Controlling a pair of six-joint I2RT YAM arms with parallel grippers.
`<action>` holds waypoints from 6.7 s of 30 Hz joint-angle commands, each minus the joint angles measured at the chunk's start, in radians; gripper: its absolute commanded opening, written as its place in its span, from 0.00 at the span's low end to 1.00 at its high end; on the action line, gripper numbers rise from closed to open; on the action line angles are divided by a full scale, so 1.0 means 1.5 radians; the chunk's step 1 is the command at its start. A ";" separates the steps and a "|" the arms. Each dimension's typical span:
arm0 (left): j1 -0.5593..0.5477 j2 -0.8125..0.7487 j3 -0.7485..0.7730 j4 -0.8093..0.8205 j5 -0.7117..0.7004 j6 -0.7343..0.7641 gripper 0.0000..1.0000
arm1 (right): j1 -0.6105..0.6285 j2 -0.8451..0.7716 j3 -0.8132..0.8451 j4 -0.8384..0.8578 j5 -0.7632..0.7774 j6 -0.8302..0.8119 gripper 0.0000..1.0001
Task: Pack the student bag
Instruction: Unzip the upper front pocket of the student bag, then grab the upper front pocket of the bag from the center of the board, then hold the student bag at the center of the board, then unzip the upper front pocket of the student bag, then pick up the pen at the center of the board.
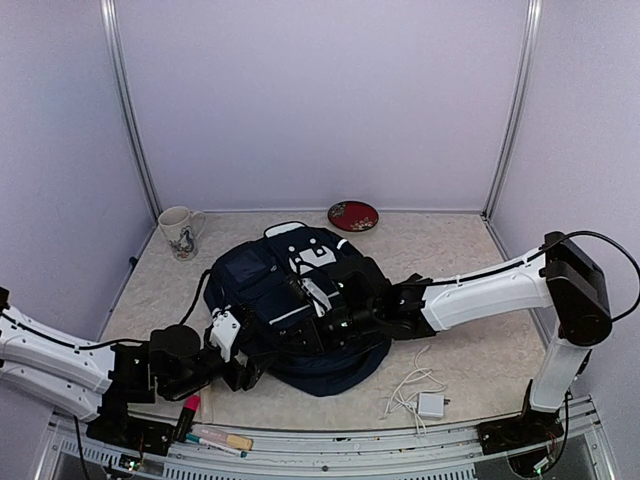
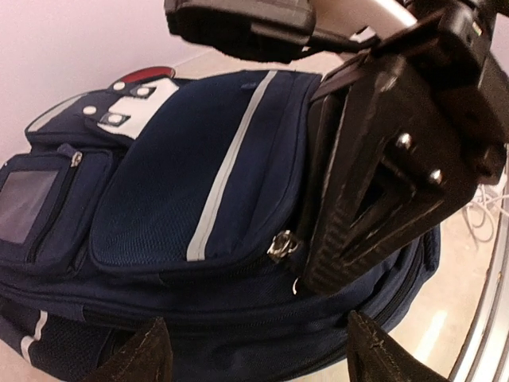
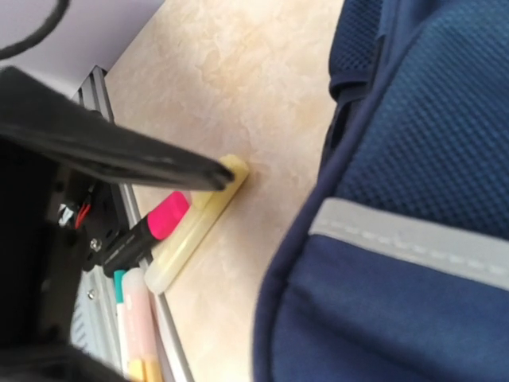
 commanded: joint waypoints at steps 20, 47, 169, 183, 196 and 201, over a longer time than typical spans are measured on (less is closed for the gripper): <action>-0.010 0.052 -0.007 0.113 0.007 0.029 0.77 | -0.003 -0.031 -0.032 0.154 -0.009 0.103 0.46; 0.060 0.074 0.019 0.064 0.068 0.036 0.45 | -0.019 -0.154 -0.020 -0.011 -0.007 -0.050 0.37; 0.194 0.008 0.213 -0.626 -0.054 -0.532 0.99 | 0.041 -0.062 -0.125 0.177 0.599 -0.941 0.80; 0.110 0.122 0.173 -0.756 0.018 -0.709 0.94 | 0.045 -0.246 -0.184 0.134 0.459 -0.659 1.00; 0.122 0.043 0.119 -0.716 0.047 -0.717 0.70 | 0.045 -0.275 -0.244 0.150 0.472 -0.635 1.00; 0.106 0.050 0.117 -0.719 0.071 -0.725 0.69 | 0.045 -0.276 -0.247 0.156 0.468 -0.636 1.00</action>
